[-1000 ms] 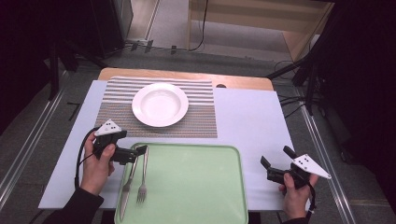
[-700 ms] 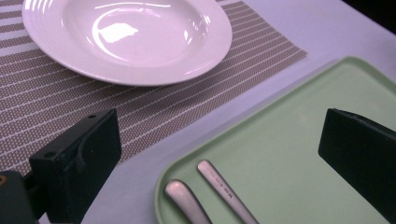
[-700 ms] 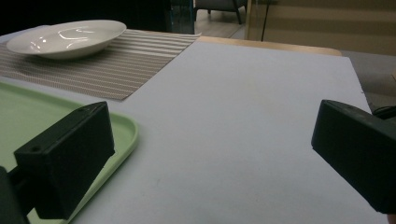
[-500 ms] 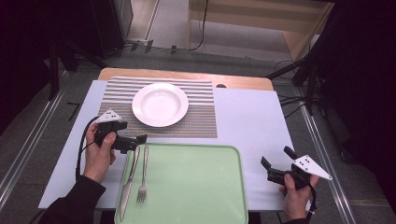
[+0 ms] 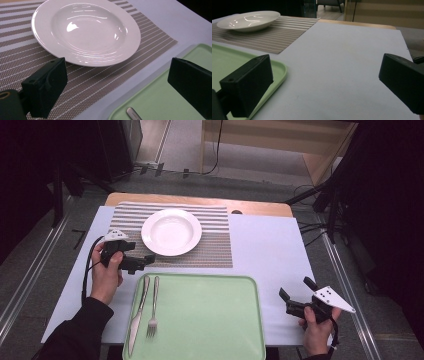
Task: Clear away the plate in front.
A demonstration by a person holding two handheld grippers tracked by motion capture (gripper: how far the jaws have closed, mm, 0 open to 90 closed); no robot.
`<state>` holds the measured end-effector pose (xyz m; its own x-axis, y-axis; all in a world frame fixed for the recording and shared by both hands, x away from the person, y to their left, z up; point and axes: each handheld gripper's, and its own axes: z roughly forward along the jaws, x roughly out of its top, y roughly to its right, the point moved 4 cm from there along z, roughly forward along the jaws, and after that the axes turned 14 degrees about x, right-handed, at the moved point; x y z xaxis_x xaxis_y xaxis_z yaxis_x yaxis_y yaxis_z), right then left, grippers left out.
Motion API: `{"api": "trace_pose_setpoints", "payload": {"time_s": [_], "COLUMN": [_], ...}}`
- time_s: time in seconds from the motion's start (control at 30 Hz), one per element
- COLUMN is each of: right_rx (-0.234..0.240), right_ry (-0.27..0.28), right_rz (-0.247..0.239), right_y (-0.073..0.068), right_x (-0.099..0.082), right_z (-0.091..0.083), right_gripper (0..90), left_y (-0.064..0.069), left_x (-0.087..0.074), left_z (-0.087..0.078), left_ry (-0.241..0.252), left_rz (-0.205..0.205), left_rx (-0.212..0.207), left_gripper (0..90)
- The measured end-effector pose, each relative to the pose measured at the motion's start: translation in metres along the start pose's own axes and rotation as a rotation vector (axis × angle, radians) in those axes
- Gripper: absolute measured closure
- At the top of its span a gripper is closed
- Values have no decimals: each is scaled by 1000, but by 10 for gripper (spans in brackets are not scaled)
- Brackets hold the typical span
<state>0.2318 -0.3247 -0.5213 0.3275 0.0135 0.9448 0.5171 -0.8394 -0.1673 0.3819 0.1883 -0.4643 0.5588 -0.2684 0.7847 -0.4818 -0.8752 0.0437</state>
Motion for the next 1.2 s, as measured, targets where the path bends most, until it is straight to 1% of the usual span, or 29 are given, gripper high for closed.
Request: {"api": "trace_pose_setpoints", "payload": {"time_s": [0.2,0.23,0.3,0.47,0.57,0.7,0.77,0.8,0.83,0.87,1.0,1.2], "right_rx": [1,1,1,-1,-1,1,0,1,0,0,-2,0], "right_ry": [0,-1,0,1,0,0,0,-1,-2,-3,-5,-7], "right_rz": [0,1,-3,-3,-4,-3,-3,-2,-4,-3,-5,-2], "right_y": [0,0,1,1,1,1,1,1,1,1,1,1], "right_x": [0,-1,0,-1,-1,-1,-1,-1,-1,-1,-1,-2], "right_z": [0,0,0,0,0,1,1,1,1,1,1,2], "right_gripper": [0,0,0,0,0,0,0,0,0,0,0,0], "left_y": [-4,-4,-5,-9,-12,-15,-16,-17,-17,-18,-21,-25], "left_x": [2,2,4,7,8,9,9,10,11,12,15,17], "left_z": [8,9,11,17,22,27,30,31,32,33,38,47], "left_ry": [1,-6,-3,-5,-6,-16,-22,-27,-28,-29,-25,-48], "left_rz": [-12,-9,-7,-2,-13,-16,-14,-8,-15,-10,-15,-14], "left_rx": [-4,-2,-6,2,0,2,1,8,8,8,9,16], "left_gripper": [16,16,16,16,16,16,16,16,17,16,16,17]}}
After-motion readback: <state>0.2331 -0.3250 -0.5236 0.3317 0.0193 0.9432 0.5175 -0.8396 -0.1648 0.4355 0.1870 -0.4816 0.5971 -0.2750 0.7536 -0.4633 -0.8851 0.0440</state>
